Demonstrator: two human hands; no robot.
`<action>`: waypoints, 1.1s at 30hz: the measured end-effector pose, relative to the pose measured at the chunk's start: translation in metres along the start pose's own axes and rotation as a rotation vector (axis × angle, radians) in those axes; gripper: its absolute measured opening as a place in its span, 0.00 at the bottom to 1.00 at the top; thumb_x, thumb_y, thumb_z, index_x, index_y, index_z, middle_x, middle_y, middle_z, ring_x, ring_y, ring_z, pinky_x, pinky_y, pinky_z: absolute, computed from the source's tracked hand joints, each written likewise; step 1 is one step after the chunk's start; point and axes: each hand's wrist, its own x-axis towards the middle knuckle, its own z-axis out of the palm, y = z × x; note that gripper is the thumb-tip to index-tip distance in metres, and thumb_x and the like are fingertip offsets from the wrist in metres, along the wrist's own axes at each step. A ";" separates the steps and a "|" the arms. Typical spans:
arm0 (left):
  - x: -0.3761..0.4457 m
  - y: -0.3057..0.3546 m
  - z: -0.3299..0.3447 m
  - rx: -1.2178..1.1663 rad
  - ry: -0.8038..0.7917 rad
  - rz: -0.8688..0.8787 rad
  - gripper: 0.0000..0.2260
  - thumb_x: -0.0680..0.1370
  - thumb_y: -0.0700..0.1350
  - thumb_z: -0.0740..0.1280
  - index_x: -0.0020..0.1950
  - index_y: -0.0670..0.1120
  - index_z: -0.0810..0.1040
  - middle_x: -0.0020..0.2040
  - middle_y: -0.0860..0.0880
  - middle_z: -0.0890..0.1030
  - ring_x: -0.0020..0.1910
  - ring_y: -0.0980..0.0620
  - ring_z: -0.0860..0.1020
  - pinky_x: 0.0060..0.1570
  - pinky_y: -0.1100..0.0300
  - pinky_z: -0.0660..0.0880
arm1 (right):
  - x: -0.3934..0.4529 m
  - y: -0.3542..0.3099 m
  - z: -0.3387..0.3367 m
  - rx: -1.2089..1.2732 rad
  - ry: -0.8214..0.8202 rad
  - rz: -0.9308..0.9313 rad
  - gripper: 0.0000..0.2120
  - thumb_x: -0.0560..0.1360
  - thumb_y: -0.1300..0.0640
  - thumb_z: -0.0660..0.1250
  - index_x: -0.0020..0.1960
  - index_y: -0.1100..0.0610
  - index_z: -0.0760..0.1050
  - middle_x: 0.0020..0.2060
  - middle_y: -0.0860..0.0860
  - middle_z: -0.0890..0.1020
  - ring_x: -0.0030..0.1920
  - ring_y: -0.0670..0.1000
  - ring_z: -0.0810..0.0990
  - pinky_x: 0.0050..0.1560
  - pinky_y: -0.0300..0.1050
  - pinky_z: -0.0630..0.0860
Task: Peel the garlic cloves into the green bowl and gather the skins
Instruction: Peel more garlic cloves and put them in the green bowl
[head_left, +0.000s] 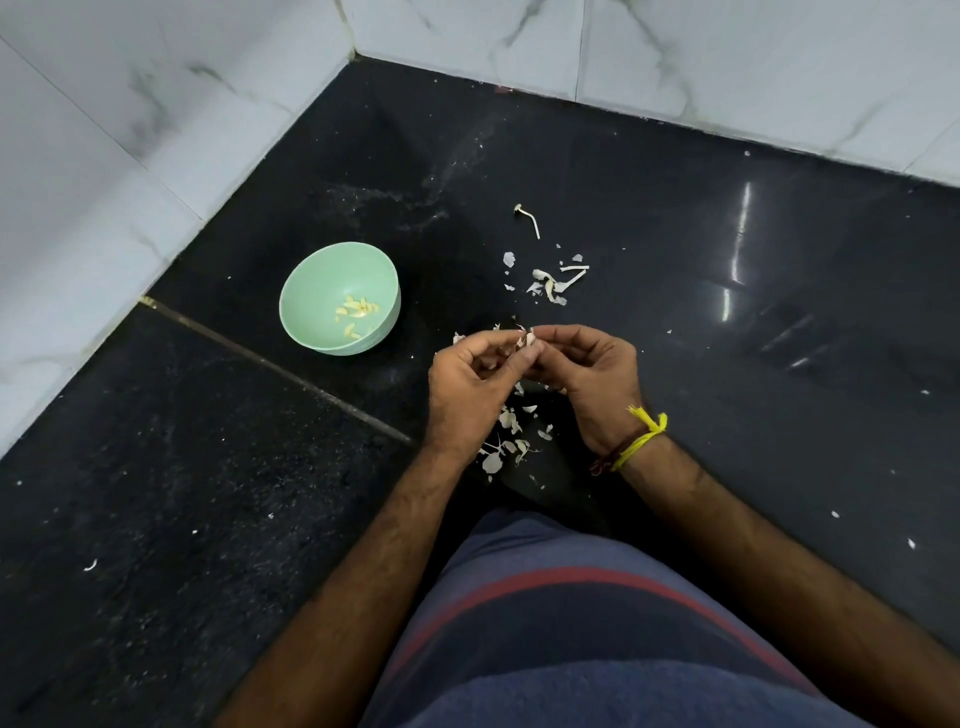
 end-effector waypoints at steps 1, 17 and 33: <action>0.000 -0.002 -0.001 0.011 -0.003 0.010 0.09 0.75 0.40 0.76 0.54 0.41 0.85 0.47 0.45 0.87 0.48 0.43 0.86 0.55 0.44 0.82 | -0.001 -0.001 0.000 -0.020 -0.004 -0.003 0.05 0.75 0.68 0.70 0.51 0.64 0.81 0.45 0.61 0.86 0.47 0.60 0.86 0.50 0.53 0.83; 0.002 -0.006 -0.004 -0.152 -0.145 -0.070 0.05 0.79 0.32 0.68 0.53 0.32 0.79 0.40 0.50 0.86 0.39 0.56 0.84 0.40 0.66 0.78 | 0.002 -0.001 0.002 -0.131 0.099 0.066 0.06 0.71 0.68 0.73 0.46 0.62 0.80 0.37 0.64 0.84 0.36 0.61 0.83 0.44 0.57 0.83; 0.004 -0.013 -0.005 -0.238 -0.106 -0.223 0.03 0.80 0.38 0.68 0.50 0.41 0.81 0.37 0.49 0.82 0.34 0.56 0.77 0.34 0.67 0.74 | 0.020 -0.005 -0.010 -0.954 0.114 -0.239 0.07 0.70 0.59 0.77 0.47 0.53 0.82 0.32 0.45 0.81 0.34 0.43 0.80 0.42 0.39 0.79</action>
